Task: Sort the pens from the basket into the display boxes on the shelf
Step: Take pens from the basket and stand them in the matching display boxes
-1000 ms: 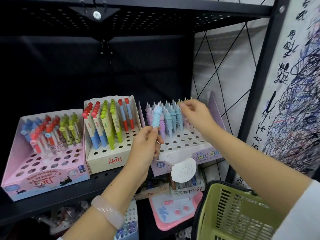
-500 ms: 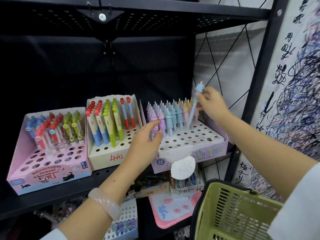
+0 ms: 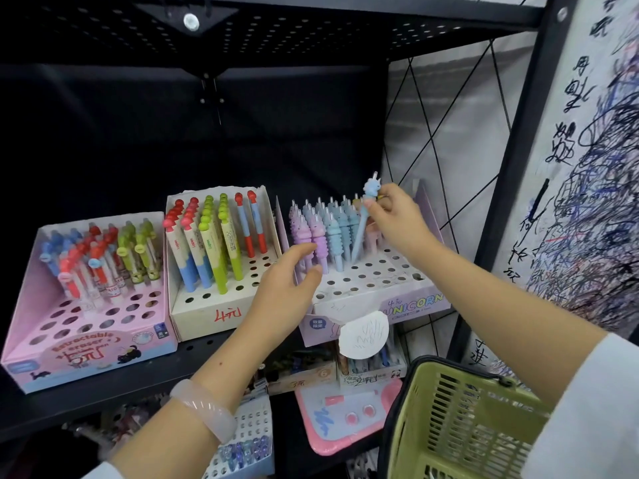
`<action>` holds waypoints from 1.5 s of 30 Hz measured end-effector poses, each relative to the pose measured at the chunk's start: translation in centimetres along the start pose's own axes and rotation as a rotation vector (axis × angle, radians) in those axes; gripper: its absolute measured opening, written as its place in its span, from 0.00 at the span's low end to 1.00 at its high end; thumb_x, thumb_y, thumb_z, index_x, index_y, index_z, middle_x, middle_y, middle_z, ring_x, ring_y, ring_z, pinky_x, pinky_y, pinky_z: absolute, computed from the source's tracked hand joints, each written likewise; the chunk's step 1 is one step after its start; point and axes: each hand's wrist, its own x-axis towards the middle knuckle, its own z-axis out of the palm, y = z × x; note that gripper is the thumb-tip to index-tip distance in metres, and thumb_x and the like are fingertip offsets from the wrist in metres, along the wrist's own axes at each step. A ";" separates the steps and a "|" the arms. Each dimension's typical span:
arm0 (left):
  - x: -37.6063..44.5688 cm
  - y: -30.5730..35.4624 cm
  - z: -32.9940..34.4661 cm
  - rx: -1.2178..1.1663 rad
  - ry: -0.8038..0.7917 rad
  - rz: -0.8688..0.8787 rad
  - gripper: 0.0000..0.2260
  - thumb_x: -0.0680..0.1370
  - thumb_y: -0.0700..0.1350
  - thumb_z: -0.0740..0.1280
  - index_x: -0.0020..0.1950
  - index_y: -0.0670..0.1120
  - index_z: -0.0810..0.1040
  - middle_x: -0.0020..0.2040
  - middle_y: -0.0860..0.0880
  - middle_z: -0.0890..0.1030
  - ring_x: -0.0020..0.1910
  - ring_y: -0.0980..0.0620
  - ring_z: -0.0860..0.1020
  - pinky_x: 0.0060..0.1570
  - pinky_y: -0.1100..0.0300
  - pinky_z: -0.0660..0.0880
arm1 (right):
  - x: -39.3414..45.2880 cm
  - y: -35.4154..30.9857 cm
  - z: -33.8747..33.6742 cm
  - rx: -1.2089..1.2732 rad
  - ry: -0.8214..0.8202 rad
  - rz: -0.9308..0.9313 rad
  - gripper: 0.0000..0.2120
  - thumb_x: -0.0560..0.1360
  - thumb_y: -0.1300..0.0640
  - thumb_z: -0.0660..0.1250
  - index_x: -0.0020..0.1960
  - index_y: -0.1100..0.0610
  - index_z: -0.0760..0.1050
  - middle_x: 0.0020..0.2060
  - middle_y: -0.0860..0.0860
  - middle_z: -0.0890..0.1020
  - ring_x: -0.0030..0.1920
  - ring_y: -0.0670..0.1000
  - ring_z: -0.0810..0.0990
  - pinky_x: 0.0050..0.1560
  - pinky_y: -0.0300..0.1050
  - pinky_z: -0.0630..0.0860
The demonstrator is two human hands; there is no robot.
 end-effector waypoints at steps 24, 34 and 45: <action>-2.5 1.6 -0.4 -0.028 -0.092 0.087 0.18 0.80 0.45 0.60 0.69 0.53 0.66 0.61 0.63 0.68 0.63 0.64 0.65 0.60 0.66 0.60 | -4.0 -1.1 -0.7 -0.525 -0.297 0.029 0.15 0.79 0.58 0.60 0.64 0.61 0.69 0.56 0.62 0.78 0.61 0.60 0.74 0.55 0.46 0.71; -8.4 3.5 10.0 -0.263 -0.374 0.138 0.14 0.77 0.42 0.63 0.61 0.54 0.70 0.58 0.54 0.76 0.61 0.57 0.73 0.64 0.60 0.67 | -17.0 0.8 -9.1 -0.435 -0.436 -0.008 0.06 0.80 0.59 0.59 0.53 0.54 0.74 0.33 0.47 0.80 0.30 0.38 0.77 0.33 0.27 0.71; -12.9 -2.8 20.0 0.066 -0.787 -0.030 0.18 0.79 0.49 0.60 0.69 0.49 0.66 0.69 0.50 0.70 0.67 0.52 0.68 0.63 0.60 0.64 | -31.0 21.1 -15.3 -1.052 -1.048 0.688 0.20 0.80 0.49 0.56 0.66 0.61 0.68 0.60 0.58 0.76 0.57 0.57 0.76 0.53 0.46 0.72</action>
